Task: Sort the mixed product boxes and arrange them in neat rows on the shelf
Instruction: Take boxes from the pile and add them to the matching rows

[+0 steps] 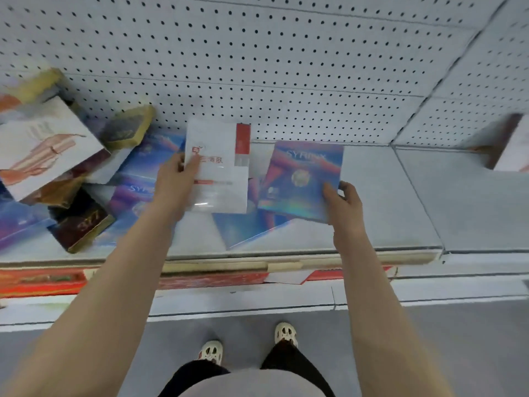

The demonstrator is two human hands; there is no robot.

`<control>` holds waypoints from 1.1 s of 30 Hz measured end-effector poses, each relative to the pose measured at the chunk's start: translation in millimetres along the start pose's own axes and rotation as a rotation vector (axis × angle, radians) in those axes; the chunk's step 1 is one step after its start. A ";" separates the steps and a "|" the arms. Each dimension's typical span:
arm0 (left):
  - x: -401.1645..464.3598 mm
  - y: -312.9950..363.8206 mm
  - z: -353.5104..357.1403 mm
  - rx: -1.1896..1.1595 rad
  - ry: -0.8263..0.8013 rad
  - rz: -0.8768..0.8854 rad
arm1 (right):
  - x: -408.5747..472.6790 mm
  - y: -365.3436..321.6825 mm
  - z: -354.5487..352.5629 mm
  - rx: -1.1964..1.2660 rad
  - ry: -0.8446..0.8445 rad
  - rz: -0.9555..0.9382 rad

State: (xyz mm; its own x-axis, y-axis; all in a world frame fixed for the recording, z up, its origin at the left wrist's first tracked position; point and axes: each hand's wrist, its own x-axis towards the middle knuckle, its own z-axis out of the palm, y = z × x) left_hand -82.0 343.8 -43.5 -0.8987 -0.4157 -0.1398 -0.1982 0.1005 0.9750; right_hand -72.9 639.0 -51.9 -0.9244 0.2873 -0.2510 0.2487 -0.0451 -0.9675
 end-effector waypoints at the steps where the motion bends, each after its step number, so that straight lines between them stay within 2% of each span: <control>1: -3.3 -1.2 0.6 -0.072 -0.020 -0.031 | -11.9 2.1 -2.9 0.059 0.026 0.020; 6: -19.3 -8.5 18.8 -0.215 -0.178 -0.137 | -72.0 18.8 -27.9 0.252 0.201 0.072; 11: -62.8 -4.2 65.6 -0.237 -0.380 -0.144 | -121.6 33.3 -82.1 0.346 0.392 0.005; 21: -167.1 7.8 181.7 -0.041 -0.671 -0.124 | -180.3 55.9 -214.4 0.401 0.674 -0.050; 23: -189.8 10.9 215.8 -0.021 -0.709 -0.137 | -183.7 61.7 -250.5 0.381 0.707 -0.042; 27: -243.2 17.1 295.9 0.051 -0.729 -0.049 | -187.4 63.7 -336.8 0.285 0.753 -0.044; 33: -322.6 24.8 410.8 0.012 -0.754 -0.042 | -181.8 61.5 -467.5 0.214 0.767 -0.047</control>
State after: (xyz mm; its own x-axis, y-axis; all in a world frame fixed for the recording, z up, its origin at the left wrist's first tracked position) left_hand 42.3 851.7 -45.2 -0.9135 0.3119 -0.2613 -0.2383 0.1102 0.9649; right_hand 245.6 1031.3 -51.8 -0.4559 0.8684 -0.1949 0.0817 -0.1772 -0.9808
